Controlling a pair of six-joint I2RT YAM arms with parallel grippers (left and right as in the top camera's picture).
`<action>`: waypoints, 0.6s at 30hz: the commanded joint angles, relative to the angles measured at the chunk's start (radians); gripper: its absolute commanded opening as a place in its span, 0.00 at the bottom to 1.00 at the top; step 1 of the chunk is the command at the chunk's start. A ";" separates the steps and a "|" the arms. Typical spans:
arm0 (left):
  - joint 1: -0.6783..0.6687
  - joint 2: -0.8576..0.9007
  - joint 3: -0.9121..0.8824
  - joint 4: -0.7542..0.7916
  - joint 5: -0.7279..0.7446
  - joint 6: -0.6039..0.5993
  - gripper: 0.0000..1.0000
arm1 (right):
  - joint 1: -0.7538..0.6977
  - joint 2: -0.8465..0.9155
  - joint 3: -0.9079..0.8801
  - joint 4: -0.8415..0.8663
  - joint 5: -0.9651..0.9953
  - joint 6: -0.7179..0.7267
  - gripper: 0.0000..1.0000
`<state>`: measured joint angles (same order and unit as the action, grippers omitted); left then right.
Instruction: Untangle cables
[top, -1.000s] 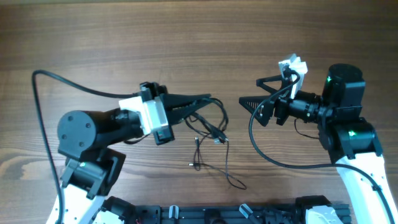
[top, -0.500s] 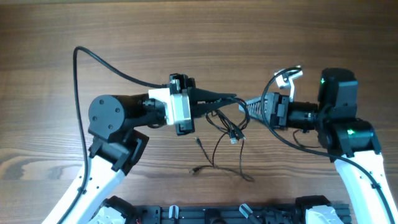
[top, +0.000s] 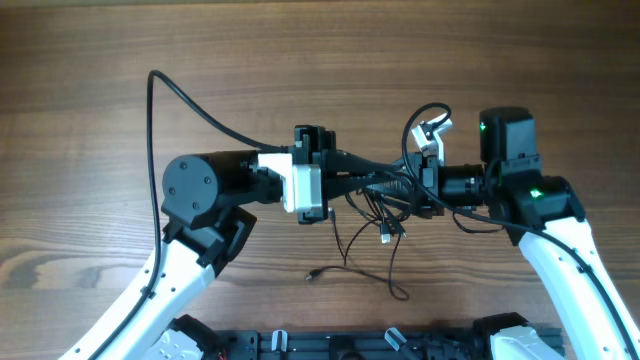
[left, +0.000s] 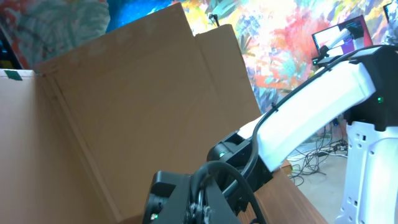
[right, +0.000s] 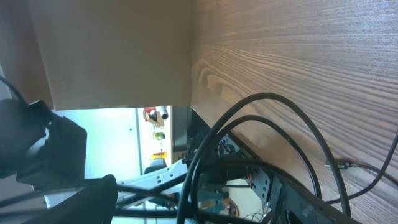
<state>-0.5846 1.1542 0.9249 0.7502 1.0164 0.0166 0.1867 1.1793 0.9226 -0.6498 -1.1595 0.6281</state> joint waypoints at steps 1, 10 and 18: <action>-0.040 0.006 0.017 0.010 0.000 -0.002 0.04 | 0.007 0.020 0.001 0.004 -0.013 0.001 0.81; -0.055 0.037 0.017 0.047 -0.005 -0.002 0.04 | 0.007 0.020 0.001 0.006 -0.013 0.000 0.71; -0.066 0.054 0.017 0.048 -0.034 -0.002 0.04 | 0.068 0.020 0.001 0.021 -0.012 0.000 0.64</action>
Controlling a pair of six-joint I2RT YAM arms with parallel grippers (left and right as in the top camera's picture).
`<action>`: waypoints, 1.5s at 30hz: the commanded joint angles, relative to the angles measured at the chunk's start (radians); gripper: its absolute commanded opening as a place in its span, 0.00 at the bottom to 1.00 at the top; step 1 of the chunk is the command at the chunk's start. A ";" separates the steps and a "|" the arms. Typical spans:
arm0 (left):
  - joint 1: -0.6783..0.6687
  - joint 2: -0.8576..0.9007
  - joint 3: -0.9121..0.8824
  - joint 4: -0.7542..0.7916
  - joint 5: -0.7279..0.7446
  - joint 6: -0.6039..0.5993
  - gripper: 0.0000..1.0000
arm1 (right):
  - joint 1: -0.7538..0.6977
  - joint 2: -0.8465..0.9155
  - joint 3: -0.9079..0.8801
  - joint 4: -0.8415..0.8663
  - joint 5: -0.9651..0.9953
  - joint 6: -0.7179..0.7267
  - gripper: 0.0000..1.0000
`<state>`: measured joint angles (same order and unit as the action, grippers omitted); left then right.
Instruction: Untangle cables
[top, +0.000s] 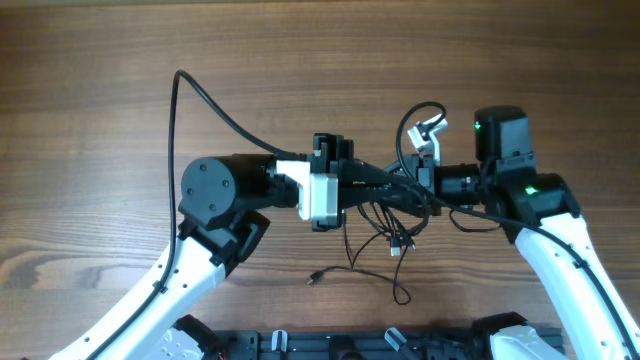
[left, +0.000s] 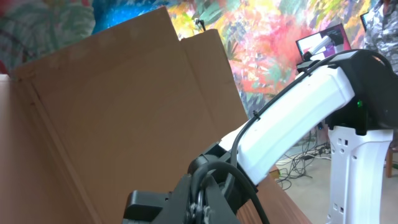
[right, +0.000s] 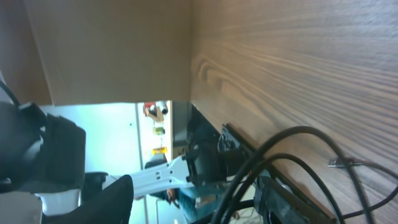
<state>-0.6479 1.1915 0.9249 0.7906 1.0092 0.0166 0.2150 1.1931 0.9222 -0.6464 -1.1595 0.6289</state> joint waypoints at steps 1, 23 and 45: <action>-0.003 0.021 0.017 0.007 -0.026 -0.002 0.04 | 0.054 0.006 0.002 0.033 -0.012 0.000 0.61; -0.002 0.021 0.017 0.081 -0.027 -0.002 0.04 | 0.060 0.011 0.001 -0.069 0.058 -0.087 0.40; -0.001 0.050 0.017 0.074 -0.022 -0.021 0.04 | 0.106 0.026 0.001 0.245 0.211 0.051 0.42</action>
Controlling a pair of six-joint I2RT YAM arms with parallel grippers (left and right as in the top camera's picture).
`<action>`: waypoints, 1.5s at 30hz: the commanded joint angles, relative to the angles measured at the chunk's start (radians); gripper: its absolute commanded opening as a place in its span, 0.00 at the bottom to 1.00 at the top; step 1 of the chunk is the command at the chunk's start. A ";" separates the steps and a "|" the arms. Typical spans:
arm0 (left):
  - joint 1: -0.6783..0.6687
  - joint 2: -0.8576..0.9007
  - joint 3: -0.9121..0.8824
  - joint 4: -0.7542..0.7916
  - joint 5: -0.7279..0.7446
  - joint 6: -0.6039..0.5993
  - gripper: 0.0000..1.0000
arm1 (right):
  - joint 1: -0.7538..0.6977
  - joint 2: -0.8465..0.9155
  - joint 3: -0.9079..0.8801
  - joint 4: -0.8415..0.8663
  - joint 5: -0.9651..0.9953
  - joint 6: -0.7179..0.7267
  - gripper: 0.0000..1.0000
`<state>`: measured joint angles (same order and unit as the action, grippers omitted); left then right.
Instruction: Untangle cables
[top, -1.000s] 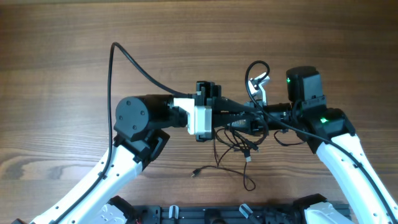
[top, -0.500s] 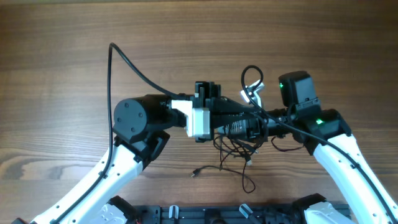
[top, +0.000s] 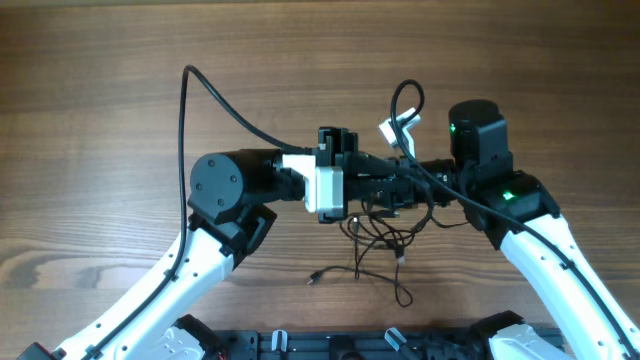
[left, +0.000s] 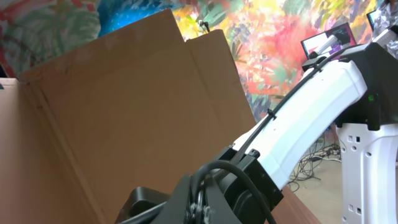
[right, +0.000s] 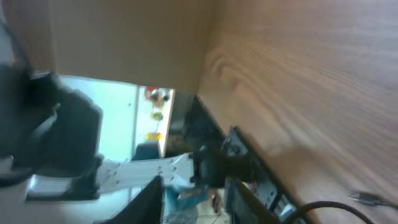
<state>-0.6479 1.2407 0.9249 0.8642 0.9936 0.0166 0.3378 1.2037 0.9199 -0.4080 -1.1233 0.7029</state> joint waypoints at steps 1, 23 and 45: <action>-0.001 -0.001 0.017 0.004 -0.006 -0.040 0.04 | -0.029 0.015 0.003 0.003 0.249 -0.031 0.50; 0.056 -0.050 0.017 -0.034 -0.127 -0.080 0.04 | -0.285 0.016 0.003 -0.241 -0.244 -0.629 0.59; 0.083 -0.050 0.017 -0.048 -0.307 -0.077 0.04 | -0.195 0.016 0.003 -0.312 -0.240 -0.676 0.56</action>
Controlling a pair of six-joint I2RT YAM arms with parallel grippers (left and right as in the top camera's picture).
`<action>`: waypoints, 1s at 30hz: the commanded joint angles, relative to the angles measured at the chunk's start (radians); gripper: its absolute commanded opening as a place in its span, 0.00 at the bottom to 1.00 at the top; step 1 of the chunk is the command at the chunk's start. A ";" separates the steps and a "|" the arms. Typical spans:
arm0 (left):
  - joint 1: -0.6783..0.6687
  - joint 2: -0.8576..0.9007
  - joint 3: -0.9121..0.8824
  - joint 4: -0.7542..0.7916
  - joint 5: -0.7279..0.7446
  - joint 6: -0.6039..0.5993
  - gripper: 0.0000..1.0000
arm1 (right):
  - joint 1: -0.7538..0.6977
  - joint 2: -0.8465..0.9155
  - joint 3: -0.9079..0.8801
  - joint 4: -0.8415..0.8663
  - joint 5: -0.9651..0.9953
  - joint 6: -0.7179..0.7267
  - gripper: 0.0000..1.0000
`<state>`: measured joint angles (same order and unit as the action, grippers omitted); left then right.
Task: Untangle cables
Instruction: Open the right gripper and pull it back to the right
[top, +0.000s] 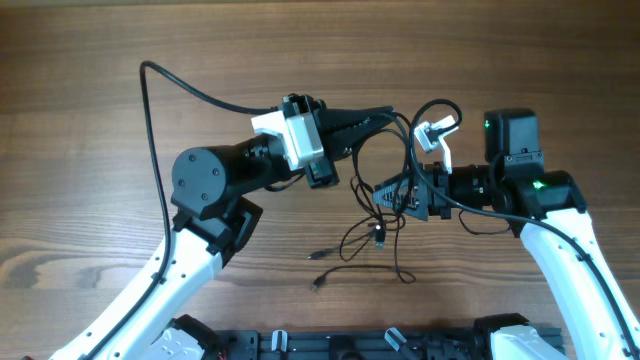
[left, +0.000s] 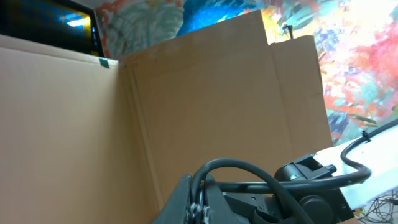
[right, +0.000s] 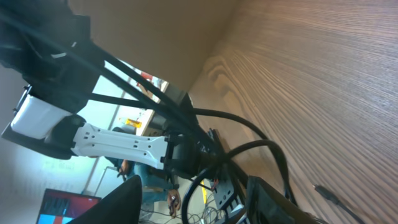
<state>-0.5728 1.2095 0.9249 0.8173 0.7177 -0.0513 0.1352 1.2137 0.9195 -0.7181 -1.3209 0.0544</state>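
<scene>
A tangle of black cables (top: 375, 215) hangs between the two arms, its thin ends and small plugs (top: 320, 283) trailing on the wooden table. My left gripper (top: 380, 116) points right above the tangle and is shut on a thick black cable (left: 239, 168), which arches out from between its fingers (left: 186, 202). My right gripper (top: 386, 196) points left into the tangle from the right. Its fingers (right: 127, 199) stand wide apart, with cable loops (right: 249, 152) running between and past them. A white connector (top: 437, 130) sticks up near the right wrist.
A long black cable (top: 160, 90) loops from the left arm over the far left of the table (top: 80, 180). Cardboard walls (left: 205, 93) stand behind the table. The arm bases sit along the near edge.
The two grippers have drawn apart: the left has moved up and back with the thick cable, the right has moved right. The right jaws stand wider than before. The tangle hangs looser.
At first the grippers faced each other across the tangle at mid-table, the left shut on the thick cable. They then stood closer, and closest together with the right jaws narrower. Now they are apart, and the cables are spread out between them.
</scene>
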 joint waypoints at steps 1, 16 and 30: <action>0.008 -0.018 0.017 -0.003 -0.031 -0.010 0.04 | 0.008 0.006 0.003 -0.002 -0.042 -0.028 0.55; -0.039 -0.018 0.017 0.002 -0.031 -0.010 0.04 | 0.100 0.006 0.003 0.057 0.083 0.080 0.56; -0.077 -0.017 0.017 0.036 -0.039 -0.009 0.04 | 0.103 0.006 0.003 0.213 0.121 0.257 0.04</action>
<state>-0.6422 1.2076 0.9249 0.8459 0.6849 -0.0513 0.2314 1.2137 0.9188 -0.5091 -1.2201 0.2901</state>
